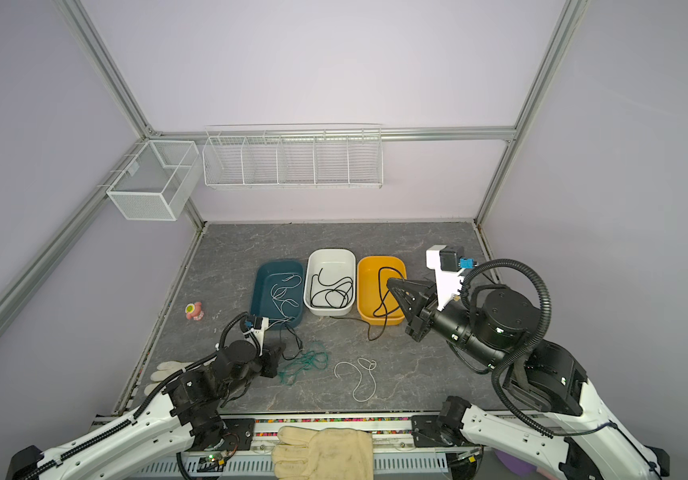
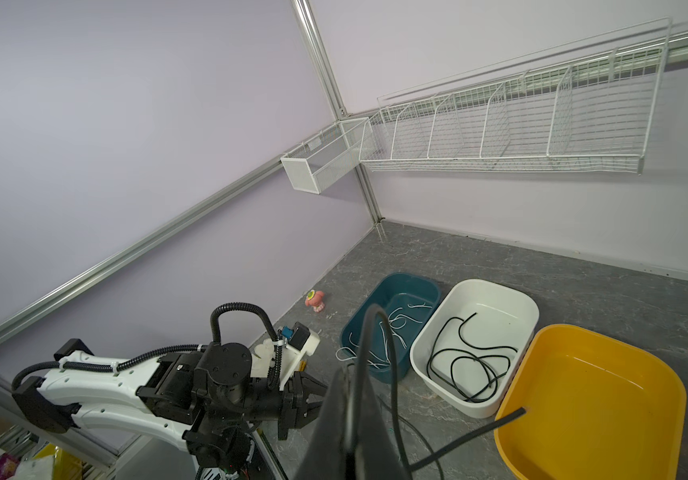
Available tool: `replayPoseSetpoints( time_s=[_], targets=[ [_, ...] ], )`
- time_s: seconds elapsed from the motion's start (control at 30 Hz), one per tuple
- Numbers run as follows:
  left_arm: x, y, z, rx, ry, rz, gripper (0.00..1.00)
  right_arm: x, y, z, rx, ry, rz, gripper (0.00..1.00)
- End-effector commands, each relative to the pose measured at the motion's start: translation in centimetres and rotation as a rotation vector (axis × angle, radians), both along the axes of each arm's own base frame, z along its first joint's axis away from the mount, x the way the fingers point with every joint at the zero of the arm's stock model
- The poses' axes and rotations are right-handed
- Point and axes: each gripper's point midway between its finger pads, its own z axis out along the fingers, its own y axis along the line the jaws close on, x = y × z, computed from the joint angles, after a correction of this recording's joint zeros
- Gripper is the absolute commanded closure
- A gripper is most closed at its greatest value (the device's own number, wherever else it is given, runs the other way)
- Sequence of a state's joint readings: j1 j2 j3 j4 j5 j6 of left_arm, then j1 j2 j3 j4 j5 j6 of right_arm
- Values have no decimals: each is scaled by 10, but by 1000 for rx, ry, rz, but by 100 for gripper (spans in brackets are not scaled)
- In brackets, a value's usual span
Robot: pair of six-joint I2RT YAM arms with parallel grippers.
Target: Untangle the cables
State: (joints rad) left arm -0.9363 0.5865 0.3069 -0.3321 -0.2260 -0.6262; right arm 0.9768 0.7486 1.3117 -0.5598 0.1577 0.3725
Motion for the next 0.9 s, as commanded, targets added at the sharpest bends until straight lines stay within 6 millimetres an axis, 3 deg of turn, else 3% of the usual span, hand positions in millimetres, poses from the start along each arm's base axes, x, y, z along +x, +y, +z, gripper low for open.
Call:
replayPoseSetpoints(
  time_s=[0.0, 0.37, 0.63, 0.87],
  targets=[
    [1, 7, 2, 31, -26, 10, 100, 2, 22, 6, 12, -42, 65, 94],
    [2, 14, 5, 29, -57, 26, 100, 42, 73, -15, -52, 7, 105, 94],
    [3, 14, -1, 50, -44, 35, 100, 101, 84, -33, -6, 116, 73, 94],
    [5, 12, -5, 74, -29, 35, 100, 154, 99, -68, -8, 214, 44, 94]
  ],
)
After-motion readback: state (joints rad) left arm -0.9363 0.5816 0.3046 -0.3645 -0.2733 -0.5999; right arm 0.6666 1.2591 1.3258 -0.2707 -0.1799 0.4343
